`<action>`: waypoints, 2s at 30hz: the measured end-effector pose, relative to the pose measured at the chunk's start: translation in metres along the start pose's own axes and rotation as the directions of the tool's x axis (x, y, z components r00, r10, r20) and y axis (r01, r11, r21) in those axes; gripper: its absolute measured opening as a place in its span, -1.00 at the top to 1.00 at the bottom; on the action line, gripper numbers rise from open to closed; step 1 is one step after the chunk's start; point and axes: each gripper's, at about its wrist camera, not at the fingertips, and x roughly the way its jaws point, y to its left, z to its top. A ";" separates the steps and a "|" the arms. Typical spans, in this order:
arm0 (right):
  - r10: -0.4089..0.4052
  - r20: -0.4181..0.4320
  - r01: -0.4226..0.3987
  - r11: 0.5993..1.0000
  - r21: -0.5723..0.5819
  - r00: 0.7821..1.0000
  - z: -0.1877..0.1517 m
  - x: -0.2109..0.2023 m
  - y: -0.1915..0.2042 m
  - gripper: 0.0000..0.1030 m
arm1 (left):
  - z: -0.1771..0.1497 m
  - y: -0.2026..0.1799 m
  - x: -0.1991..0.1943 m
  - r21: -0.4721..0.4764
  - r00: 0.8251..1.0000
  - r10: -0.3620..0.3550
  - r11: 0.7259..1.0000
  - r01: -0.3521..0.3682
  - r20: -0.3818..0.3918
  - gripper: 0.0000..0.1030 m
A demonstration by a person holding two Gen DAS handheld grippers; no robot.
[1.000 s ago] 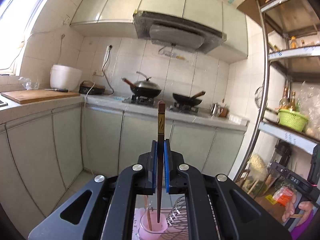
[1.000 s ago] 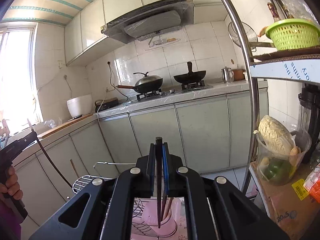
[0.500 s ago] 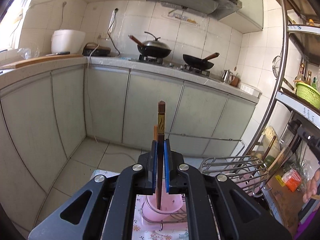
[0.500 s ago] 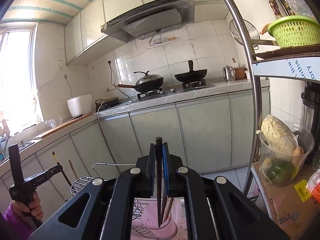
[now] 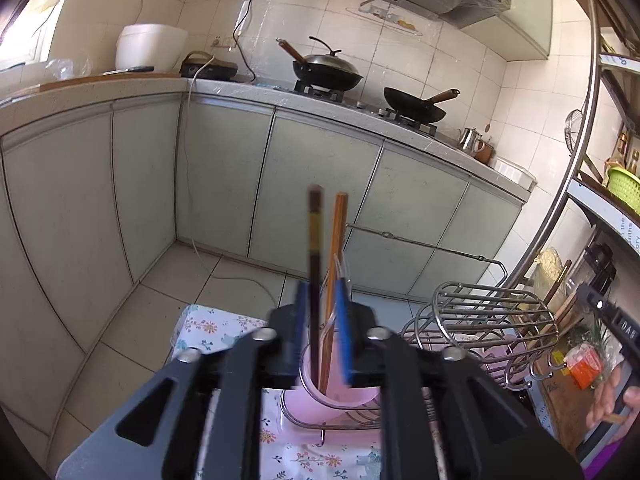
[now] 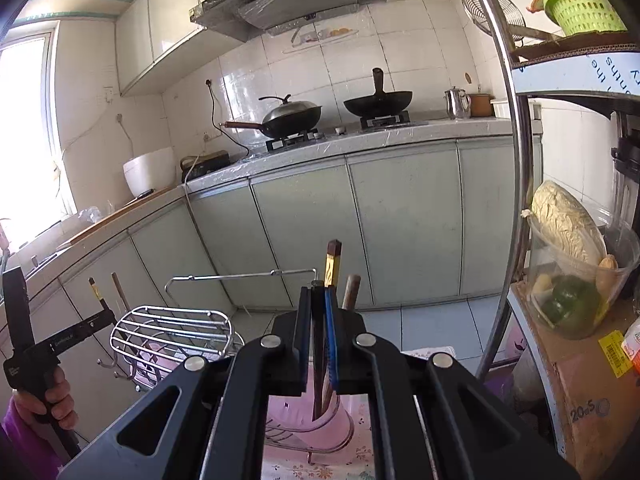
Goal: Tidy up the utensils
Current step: 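Lower both chopsticks into the pink cup and open both tools, then move both tools down toward the black spoon and remaining utensils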
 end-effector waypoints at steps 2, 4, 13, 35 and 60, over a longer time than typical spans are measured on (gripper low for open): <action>0.000 -0.027 0.001 1.000 0.003 1.000 -0.007 0.005 0.000 0.87 | -0.003 0.003 0.000 -0.027 1.000 -0.009 1.000 0.008 -0.007 0.20; 0.005 -0.048 -0.005 1.000 0.013 0.999 -0.014 0.009 -0.002 0.85 | -0.005 0.002 -0.003 -0.032 1.000 -0.015 0.999 0.015 -0.010 0.12; 0.039 -0.100 -0.032 0.997 0.076 0.994 -0.038 0.010 -0.009 0.54 | -0.014 0.000 -0.023 -0.032 0.999 -0.032 0.999 0.032 0.002 0.07; 0.115 -0.270 -0.094 0.992 0.088 0.956 -0.133 -0.024 0.024 0.54 | -0.130 -0.023 -0.036 0.006 0.973 -0.102 0.994 0.105 -0.209 0.07; 0.086 -0.387 -0.045 0.993 0.114 0.918 -0.198 -0.054 0.054 0.54 | -0.196 -0.025 -0.063 -0.013 0.934 -0.139 0.990 0.143 -0.330 0.07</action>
